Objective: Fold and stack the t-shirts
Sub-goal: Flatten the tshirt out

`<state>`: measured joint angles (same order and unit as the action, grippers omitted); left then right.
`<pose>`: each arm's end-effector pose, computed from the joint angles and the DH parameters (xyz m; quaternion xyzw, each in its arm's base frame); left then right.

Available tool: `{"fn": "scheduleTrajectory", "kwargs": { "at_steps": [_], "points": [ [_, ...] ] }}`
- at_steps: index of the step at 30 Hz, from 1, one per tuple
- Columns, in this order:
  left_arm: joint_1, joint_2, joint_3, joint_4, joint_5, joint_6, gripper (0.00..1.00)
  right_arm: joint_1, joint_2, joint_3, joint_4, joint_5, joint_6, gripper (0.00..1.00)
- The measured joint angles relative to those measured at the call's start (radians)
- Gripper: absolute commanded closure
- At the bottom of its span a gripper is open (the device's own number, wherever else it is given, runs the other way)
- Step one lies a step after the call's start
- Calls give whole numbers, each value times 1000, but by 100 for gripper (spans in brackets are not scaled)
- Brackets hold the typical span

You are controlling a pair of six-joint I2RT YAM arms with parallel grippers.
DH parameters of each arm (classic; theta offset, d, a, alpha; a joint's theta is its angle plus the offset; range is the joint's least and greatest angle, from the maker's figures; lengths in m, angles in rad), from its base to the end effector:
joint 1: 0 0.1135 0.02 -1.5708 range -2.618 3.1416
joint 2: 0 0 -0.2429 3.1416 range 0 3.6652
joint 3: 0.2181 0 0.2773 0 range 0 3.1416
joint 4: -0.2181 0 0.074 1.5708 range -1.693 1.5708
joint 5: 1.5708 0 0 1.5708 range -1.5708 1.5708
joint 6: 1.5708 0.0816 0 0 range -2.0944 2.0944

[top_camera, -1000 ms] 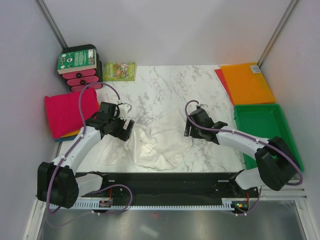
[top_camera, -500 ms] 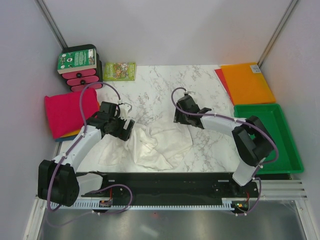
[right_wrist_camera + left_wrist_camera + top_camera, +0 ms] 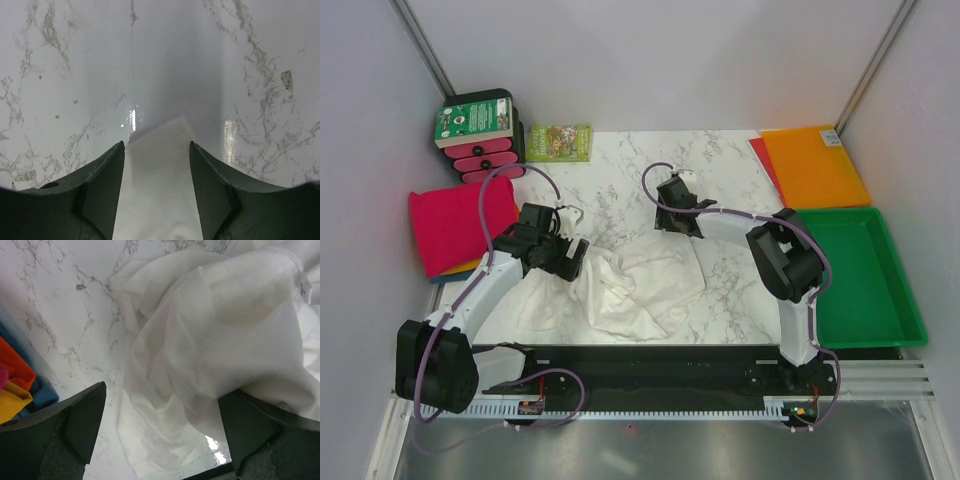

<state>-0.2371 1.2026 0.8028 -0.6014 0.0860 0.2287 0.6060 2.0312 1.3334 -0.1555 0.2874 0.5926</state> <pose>0.2793 -0.0747 0.1592 0.2331 0.9302 -0.0424 0.2805 0.4028 0.2510 0.0884 0.0441 0.9270 0.0853 0.3626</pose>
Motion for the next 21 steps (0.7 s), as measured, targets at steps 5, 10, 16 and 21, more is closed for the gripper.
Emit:
{"fn": "scheduleTrajectory", "kwargs": {
  "at_steps": [5, 10, 16, 21],
  "points": [
    [0, 0, 0, 5, -1, 0, 2, -15, 0, 2, -1, 46, -14, 38],
    [0, 0, 0, 6, -1, 0, 2, -22, -3, 0, -5, 81, -26, 36],
    [0, 2, 0, 6, -6, 0, 2, -22, 6, 1, -24, 69, -34, 50],
    [0, 2, 0, 6, -8, 0, 2, -24, 3, -22, 13, 45, -21, 100]
  ]
}}
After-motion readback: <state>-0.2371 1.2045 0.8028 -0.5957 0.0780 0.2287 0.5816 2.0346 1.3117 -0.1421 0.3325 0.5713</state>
